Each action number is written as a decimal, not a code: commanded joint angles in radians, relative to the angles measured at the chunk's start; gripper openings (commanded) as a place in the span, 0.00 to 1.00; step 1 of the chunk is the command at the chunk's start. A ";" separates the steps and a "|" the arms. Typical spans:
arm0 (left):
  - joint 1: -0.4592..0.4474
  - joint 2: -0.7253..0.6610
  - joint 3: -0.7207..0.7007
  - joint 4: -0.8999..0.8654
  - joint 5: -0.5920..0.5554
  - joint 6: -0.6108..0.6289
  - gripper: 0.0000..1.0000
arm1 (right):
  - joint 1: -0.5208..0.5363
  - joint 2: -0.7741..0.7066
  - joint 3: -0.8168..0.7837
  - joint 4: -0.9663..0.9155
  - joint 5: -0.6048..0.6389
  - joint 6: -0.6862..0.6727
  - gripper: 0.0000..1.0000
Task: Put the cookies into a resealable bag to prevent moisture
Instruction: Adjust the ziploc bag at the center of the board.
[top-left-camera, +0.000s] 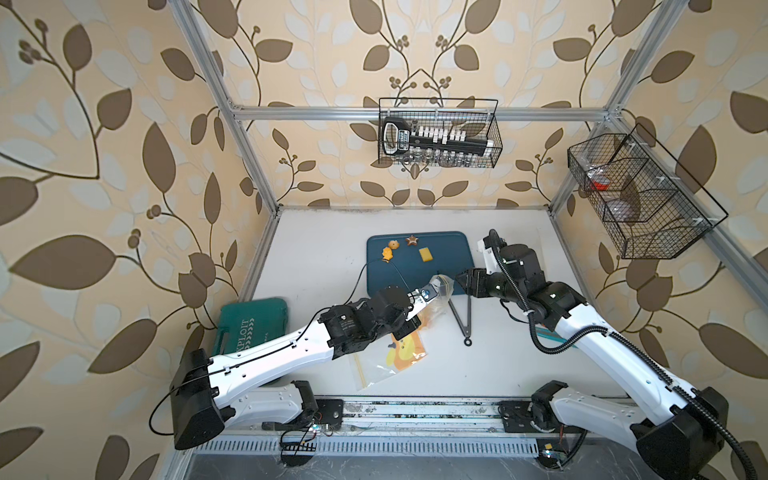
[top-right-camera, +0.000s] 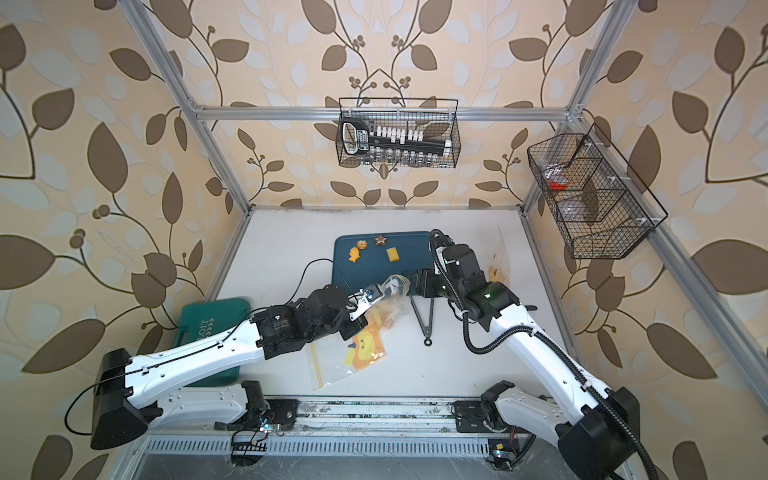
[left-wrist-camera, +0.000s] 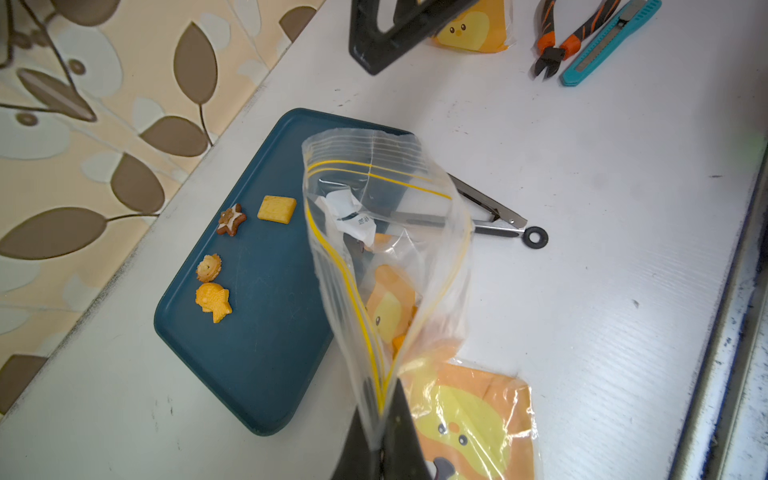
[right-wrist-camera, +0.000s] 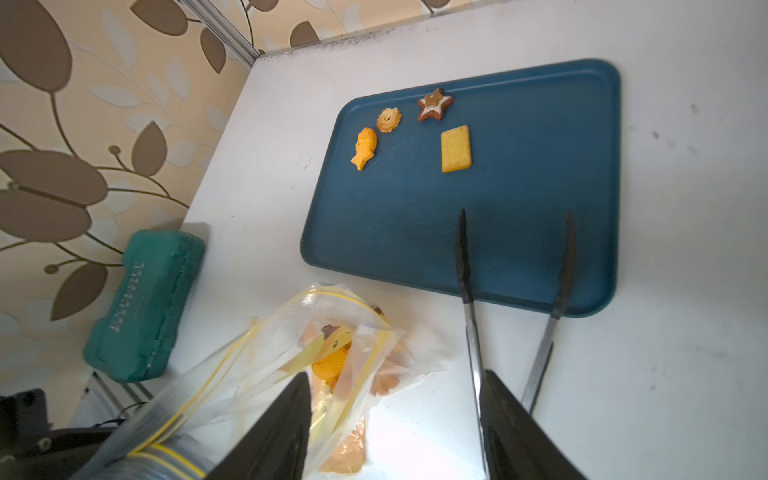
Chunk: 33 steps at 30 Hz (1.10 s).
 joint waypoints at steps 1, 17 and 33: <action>-0.007 0.004 0.023 0.034 0.015 -0.002 0.00 | -0.002 0.048 -0.016 0.042 -0.089 0.081 0.63; -0.007 0.009 0.005 0.046 0.029 -0.010 0.00 | -0.002 0.212 0.010 0.061 -0.192 0.099 0.48; -0.007 -0.012 -0.003 0.001 0.022 -0.019 0.00 | 0.120 0.137 0.121 -0.185 0.308 0.064 0.05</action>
